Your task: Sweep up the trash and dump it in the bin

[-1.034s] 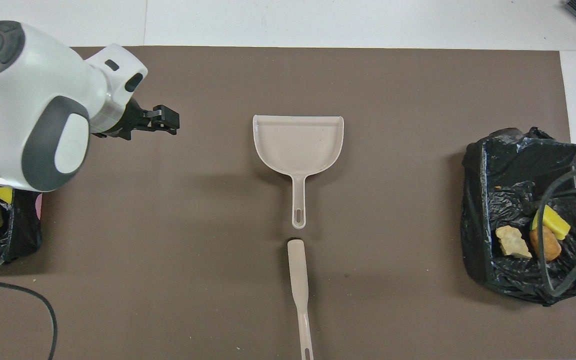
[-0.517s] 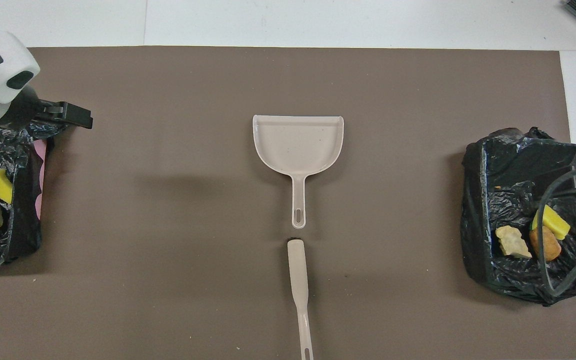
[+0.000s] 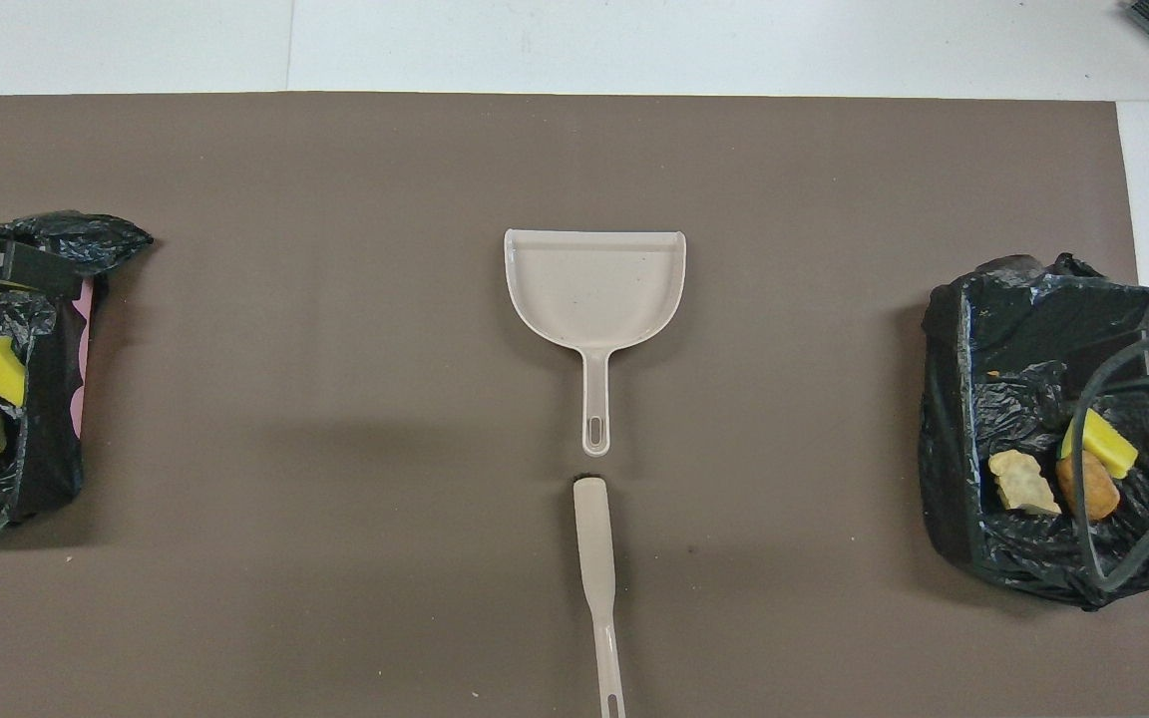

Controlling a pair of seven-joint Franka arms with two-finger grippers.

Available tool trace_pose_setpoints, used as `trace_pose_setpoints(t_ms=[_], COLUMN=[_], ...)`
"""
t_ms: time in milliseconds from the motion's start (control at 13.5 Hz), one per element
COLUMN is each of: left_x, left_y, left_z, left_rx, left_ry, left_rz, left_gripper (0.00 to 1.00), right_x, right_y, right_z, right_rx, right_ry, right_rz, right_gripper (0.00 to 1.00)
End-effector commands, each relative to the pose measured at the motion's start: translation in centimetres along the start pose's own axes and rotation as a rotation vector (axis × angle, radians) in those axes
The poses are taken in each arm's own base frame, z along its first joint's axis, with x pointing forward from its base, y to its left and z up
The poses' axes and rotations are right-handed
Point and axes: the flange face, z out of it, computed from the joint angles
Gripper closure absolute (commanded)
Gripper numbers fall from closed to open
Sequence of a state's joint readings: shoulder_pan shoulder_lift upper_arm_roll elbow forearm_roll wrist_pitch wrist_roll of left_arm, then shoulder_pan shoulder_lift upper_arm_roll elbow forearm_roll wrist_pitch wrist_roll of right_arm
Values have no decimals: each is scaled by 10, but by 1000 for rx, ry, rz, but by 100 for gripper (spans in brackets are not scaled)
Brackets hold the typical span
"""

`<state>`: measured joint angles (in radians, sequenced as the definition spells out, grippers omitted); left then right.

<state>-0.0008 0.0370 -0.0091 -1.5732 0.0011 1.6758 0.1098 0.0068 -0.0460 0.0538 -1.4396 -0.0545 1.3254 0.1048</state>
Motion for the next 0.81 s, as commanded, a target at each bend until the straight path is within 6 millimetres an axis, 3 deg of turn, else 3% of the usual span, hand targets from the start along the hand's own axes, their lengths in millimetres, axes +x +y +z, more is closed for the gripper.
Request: trace_pose_setpoints(t_ms=[0,221,517,738], left_x=[-26,-40,-46,-45], left_y=[0,-5,-1,-1], left_z=[-25,-35,-38,-53], left_rx=[17,13,1,0], left_ry=[-33,-84,-141,-155], left_rz=[-58,-68,-67,-66], left_gripper=[0,0,0,0], right_x=[-1,-1,-2,-3], right_y=[3,3,3,3], right_z=[-3,-3,-3,-3], right_rx=[19,19,19,18], right_ry=[-17,-17,-17,-15], right_rz=[-29,-29,-29,-27], right_gripper=[0,0,0,0])
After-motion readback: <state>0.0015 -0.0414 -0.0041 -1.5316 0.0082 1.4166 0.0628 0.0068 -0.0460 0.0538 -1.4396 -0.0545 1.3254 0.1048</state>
